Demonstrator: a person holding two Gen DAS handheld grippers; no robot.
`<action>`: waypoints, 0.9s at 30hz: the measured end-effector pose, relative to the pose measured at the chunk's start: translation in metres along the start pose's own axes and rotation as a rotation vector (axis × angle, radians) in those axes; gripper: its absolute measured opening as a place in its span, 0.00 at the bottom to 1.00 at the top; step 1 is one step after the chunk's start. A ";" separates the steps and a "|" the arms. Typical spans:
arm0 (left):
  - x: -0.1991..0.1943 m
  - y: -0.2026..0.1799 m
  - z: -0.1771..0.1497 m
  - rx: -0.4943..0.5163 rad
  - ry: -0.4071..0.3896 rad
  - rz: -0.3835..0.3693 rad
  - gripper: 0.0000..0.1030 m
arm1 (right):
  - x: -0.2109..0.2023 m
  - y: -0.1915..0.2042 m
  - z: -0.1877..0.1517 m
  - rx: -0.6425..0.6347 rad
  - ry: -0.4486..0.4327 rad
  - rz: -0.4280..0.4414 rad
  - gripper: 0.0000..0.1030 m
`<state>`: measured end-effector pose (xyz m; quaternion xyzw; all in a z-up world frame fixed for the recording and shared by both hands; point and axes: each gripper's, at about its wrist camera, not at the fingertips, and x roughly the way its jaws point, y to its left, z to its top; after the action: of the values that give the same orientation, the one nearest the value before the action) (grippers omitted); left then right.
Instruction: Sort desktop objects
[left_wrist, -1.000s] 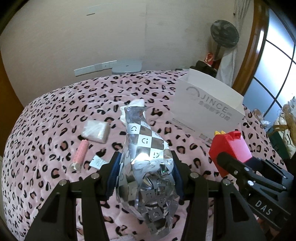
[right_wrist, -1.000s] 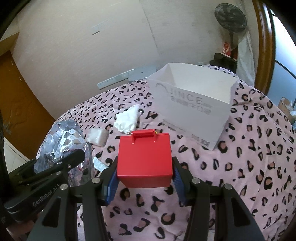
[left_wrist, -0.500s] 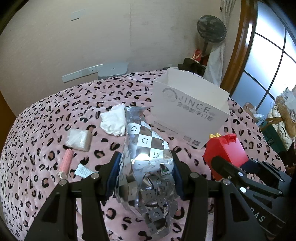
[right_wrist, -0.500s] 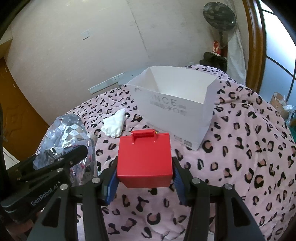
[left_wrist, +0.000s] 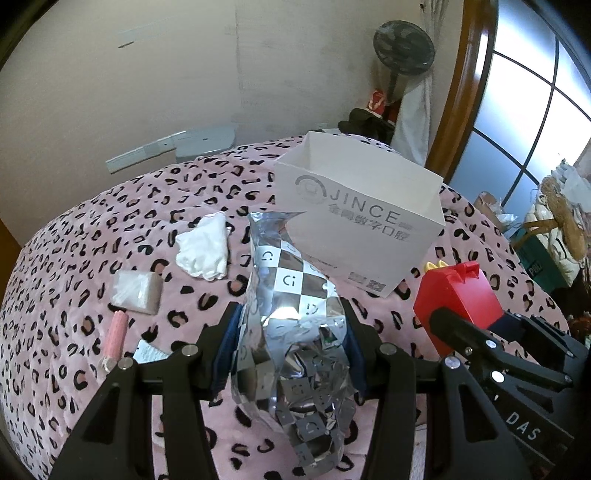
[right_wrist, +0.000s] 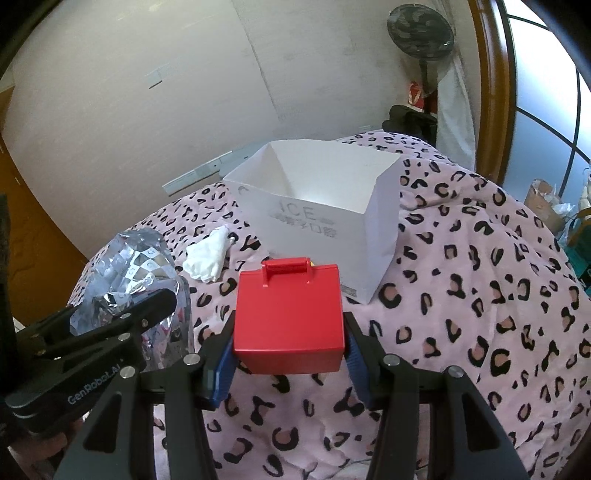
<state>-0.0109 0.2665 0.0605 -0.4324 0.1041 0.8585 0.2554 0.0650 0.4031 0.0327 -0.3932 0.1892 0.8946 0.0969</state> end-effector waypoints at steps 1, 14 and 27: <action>0.002 -0.001 0.002 0.003 0.001 -0.009 0.50 | 0.001 -0.001 0.001 0.002 -0.002 -0.002 0.51; 0.019 -0.009 0.041 0.080 -0.021 -0.039 0.50 | 0.011 -0.009 0.030 0.020 -0.042 -0.030 0.51; 0.036 -0.009 0.095 0.097 -0.043 -0.083 0.50 | 0.019 -0.010 0.077 0.003 -0.108 -0.055 0.51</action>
<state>-0.0894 0.3244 0.0892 -0.4048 0.1222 0.8501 0.3139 0.0040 0.4446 0.0632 -0.3494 0.1743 0.9111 0.1319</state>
